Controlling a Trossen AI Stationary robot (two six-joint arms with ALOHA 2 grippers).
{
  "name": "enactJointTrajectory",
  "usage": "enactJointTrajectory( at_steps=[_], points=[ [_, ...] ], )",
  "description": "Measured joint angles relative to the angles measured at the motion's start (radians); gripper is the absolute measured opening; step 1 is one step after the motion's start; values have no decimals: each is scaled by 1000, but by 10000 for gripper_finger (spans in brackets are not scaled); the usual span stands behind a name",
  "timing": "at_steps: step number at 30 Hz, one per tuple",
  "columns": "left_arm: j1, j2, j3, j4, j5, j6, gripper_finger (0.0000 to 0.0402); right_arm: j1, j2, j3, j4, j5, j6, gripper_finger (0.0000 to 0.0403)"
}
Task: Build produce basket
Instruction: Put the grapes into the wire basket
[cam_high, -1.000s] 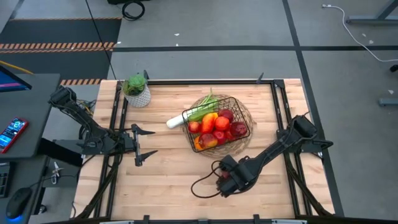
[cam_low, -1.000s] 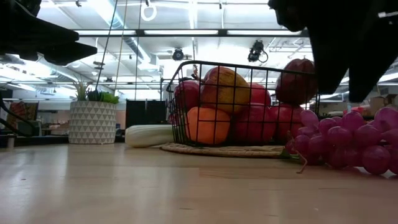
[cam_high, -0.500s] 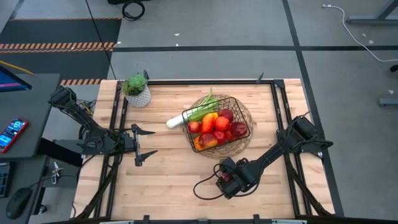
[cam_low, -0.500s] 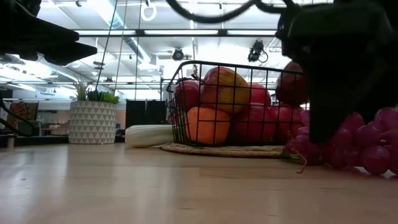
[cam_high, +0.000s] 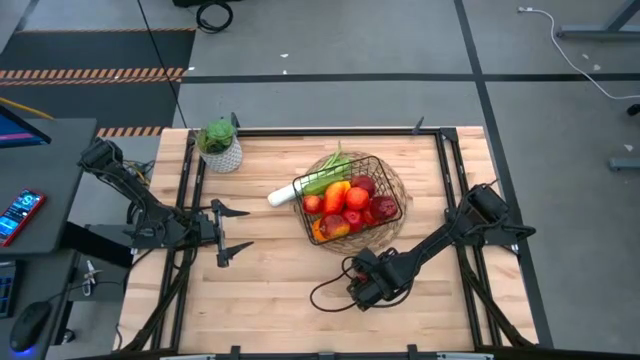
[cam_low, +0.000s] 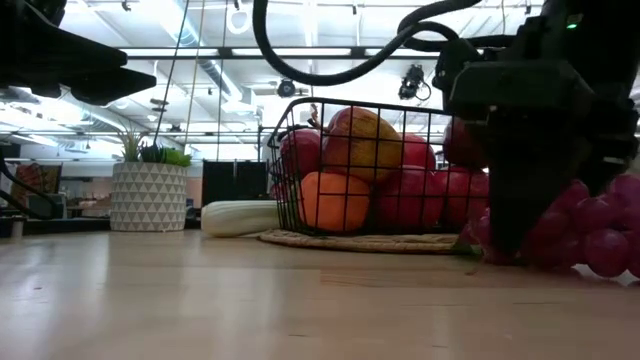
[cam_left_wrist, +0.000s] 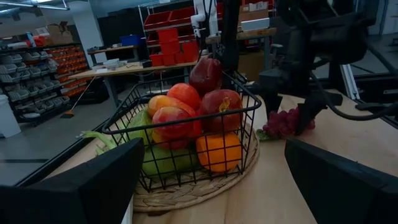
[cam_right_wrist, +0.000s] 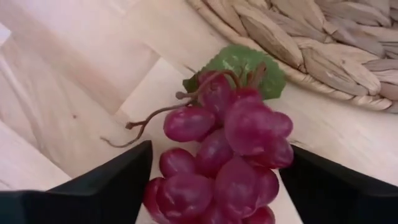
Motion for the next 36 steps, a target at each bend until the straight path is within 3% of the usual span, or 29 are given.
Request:
enactJointTrajectory(
  at_steps=[12, 16, 28, 36],
  points=[
    [0, 0, 0, 0, 0, 0, 396, -46, 0, 0, -17, -133, -79, 186],
    [0, 0, 0, 0, 0, 0, 396, -47, -6, 0, -18, -150, -97, 154],
    [0, 0, 0, 0, 0, 0, 396, -46, -159, 0, -16, -163, -97, 144],
    [0, 0, 0, 0, 0, 0, 396, -47, -337, 0, 56, -60, -158, 143]
  ],
)
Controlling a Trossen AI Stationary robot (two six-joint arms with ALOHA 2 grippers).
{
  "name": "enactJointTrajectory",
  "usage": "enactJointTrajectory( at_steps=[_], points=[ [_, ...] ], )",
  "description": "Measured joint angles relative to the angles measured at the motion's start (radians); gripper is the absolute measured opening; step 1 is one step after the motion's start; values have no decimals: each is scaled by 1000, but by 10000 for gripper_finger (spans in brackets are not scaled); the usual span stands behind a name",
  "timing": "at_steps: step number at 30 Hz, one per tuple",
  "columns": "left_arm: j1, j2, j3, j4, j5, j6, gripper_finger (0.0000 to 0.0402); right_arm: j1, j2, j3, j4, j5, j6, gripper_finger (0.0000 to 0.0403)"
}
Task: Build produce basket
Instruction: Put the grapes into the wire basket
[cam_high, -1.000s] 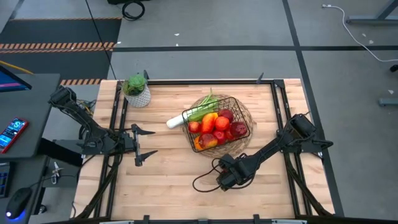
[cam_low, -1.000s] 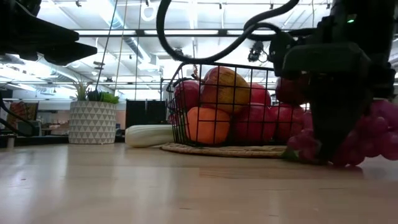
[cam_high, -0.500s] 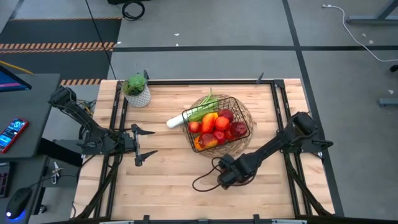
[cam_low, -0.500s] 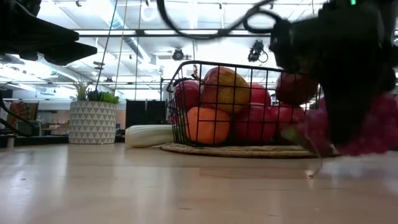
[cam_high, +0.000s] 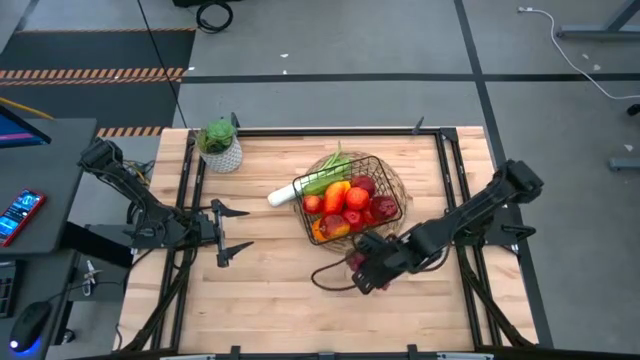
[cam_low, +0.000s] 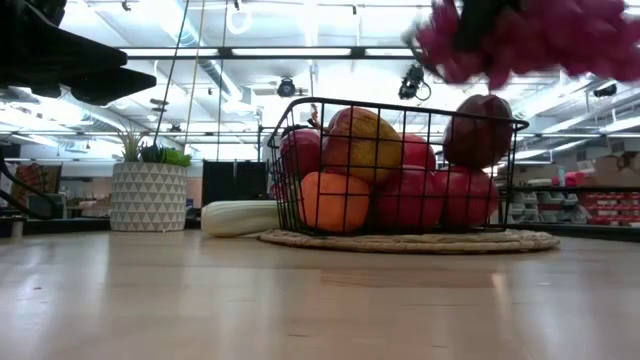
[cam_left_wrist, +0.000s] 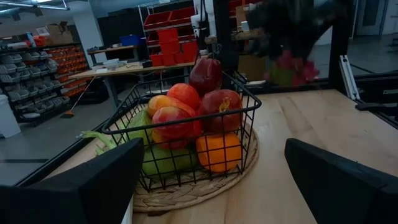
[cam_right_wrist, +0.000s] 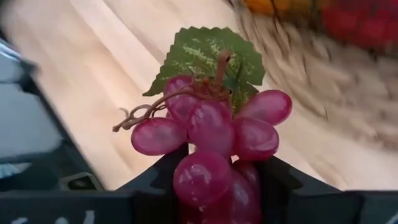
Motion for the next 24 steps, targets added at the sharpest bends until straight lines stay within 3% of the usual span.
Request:
enactJointTrajectory(
  at_steps=[9, 14, 24],
  points=[
    [0, 0, 0, 0, 0, 0, 396, -75, -141, 0, 89, 163, -212, 143],
    [0, 0, 0, 0, 0, 0, 396, -166, -163, 0, 151, 162, -368, 143],
    [0, 0, 0, 0, 0, 0, 396, -369, -122, 0, 201, 51, -709, 144]
  ],
)
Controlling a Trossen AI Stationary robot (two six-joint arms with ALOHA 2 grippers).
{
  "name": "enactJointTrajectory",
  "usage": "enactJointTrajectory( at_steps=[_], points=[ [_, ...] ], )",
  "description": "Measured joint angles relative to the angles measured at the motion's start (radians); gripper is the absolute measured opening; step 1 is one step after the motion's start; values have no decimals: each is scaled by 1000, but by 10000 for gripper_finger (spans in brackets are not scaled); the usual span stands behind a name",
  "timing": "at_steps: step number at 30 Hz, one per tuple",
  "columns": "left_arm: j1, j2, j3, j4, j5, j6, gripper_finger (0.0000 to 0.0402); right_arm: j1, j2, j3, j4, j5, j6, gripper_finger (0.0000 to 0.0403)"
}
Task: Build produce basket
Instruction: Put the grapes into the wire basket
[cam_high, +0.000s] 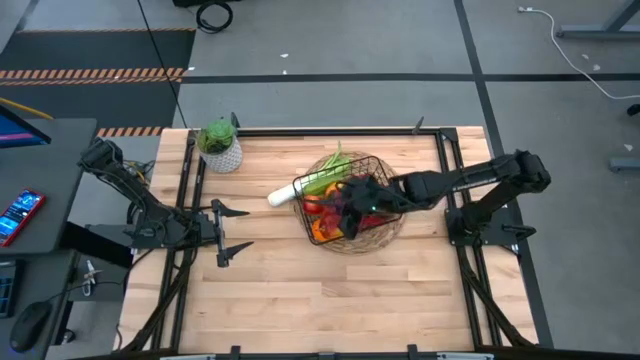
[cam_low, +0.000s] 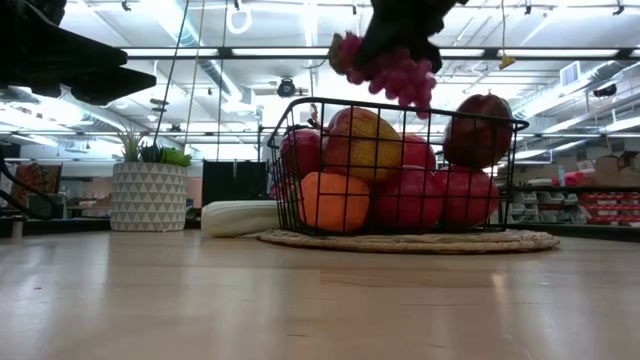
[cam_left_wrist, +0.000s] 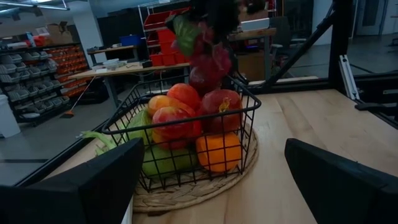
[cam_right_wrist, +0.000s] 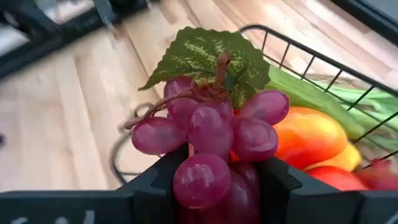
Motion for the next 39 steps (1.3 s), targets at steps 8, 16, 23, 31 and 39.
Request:
enactJointTrajectory(
  at_steps=[8, 16, 23, 31, 39],
  points=[
    [0, 0, 0, 1, 0, 0, 396, -65, 26, 1, 8, -92, -136, 144],
    [0, 0, 0, 0, 0, 0, 396, -102, 32, 0, -36, -200, -156, 144],
    [0, 0, 0, 0, 0, 0, 396, -142, 26, 0, -125, -214, -14, 144],
    [0, 0, 0, 0, 0, 0, 396, -184, 26, 0, -171, -281, 48, 148],
    [0, 0, 0, -1, 0, 0, 396, -186, 26, 0, -160, -267, 17, 206]
  ],
)
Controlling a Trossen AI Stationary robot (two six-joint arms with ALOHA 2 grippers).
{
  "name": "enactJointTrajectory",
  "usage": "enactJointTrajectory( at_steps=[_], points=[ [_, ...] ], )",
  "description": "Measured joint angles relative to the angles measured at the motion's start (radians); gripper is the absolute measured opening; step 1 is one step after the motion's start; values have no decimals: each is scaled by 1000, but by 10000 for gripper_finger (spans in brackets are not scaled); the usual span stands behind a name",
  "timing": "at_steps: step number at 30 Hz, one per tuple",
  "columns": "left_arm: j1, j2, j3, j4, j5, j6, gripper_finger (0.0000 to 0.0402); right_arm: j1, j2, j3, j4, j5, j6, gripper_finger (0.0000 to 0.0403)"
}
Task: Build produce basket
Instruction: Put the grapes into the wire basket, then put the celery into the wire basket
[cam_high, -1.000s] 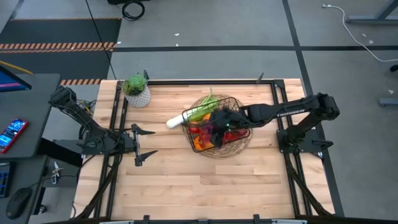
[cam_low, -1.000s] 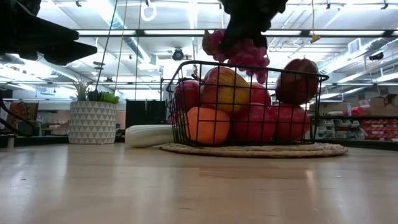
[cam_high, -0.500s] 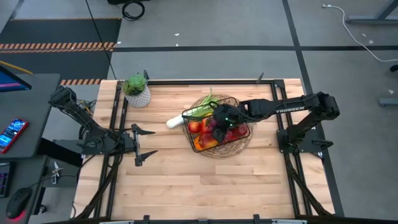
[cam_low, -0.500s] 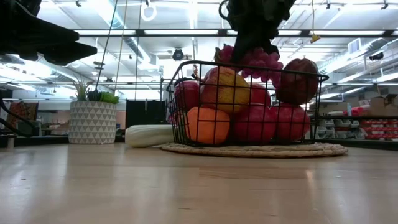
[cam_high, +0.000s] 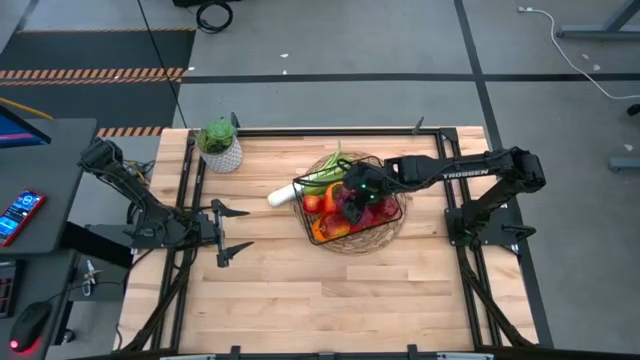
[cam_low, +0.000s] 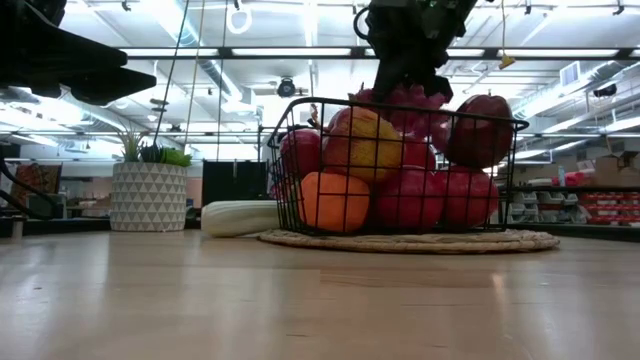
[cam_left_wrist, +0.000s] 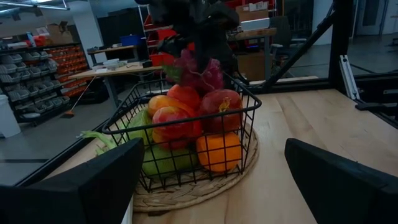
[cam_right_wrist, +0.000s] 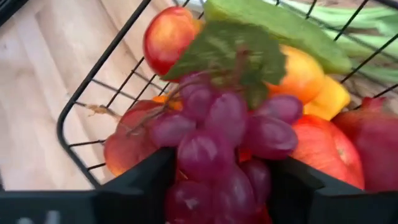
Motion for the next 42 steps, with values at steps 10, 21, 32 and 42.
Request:
enactJointTrajectory(
  at_steps=[10, 21, 32, 42],
  points=[
    [0, 0, 0, 0, 0, 0, 396, 2, -3, 0, -3, 1, -14, 346],
    [0, 0, 0, 0, 0, 0, 396, -59, -94, 0, -37, -157, -58, 379],
    [0, 0, 0, 0, 0, 0, 396, -129, -356, 0, -186, 14, -210, 360],
    [0, 0, 0, 0, 0, 0, 396, -138, -611, -167, -178, 43, -229, 348]
  ],
)
